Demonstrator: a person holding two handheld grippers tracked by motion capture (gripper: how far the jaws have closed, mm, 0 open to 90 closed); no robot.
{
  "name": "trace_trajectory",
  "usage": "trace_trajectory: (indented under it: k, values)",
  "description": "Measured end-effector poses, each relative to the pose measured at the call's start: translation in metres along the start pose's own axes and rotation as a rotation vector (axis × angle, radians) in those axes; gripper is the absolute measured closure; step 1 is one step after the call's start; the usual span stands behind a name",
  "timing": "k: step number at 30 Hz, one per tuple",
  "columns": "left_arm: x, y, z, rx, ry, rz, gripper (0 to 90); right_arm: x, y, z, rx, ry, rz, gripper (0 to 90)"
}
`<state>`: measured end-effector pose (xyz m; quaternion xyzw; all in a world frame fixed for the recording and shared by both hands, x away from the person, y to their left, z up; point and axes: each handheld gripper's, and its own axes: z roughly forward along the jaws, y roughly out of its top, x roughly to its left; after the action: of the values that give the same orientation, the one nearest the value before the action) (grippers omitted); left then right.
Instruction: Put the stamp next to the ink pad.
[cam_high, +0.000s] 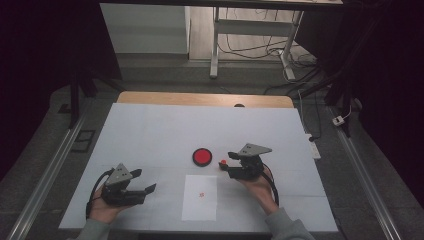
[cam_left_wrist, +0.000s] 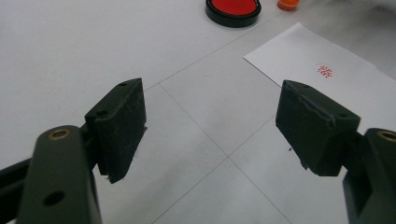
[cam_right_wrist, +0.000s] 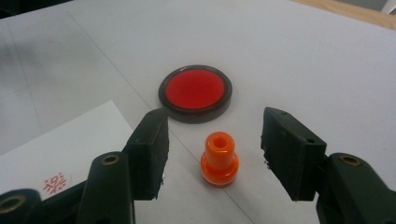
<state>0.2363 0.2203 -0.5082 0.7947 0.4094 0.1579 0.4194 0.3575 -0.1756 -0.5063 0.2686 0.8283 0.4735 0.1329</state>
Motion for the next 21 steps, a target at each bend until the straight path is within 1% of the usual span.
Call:
trace_trajectory:
  k: [5, 8, 9, 11, 13, 15, 17, 21]
  values:
    - [0.002, -0.001, 0.0, 0.006, 0.004, -0.006, 24.5, 0.002, 0.0, -0.013, -0.004, 0.001, -0.016, 41.0]
    - [0.001, -0.001, -0.001, 0.003, 0.002, -0.008, 24.5, 0.003, -0.003, -0.027, -0.007, -0.019, -0.028, 41.0]
    - [0.001, 0.0, -0.001, 0.001, 0.001, -0.008, 24.5, 0.003, -0.004, -0.032, -0.008, -0.016, -0.03, 41.0]
    - [0.0, -0.001, -0.002, 0.0, 0.0, -0.008, 24.6, 0.003, -0.007, -0.043, -0.014, -0.026, -0.031, 40.9]
    - [-0.001, -0.001, -0.003, 0.0, -0.002, -0.003, 24.6, 0.003, -0.012, -0.053, -0.025, -0.028, -0.022, 40.9]
    - [-0.002, -0.001, -0.004, -0.003, -0.004, -0.002, 24.6, 0.002, -0.017, -0.064, -0.021, -0.043, -0.02, 40.9]
    - [-0.002, -0.001, -0.004, -0.002, -0.008, 0.0, 24.6, 0.002, -0.024, -0.075, -0.025, -0.051, -0.023, 40.9]
    - [-0.003, -0.001, -0.002, 0.008, -0.014, 0.0, 24.6, -0.002, -0.04, -0.096, -0.041, -0.076, -0.008, 40.9]
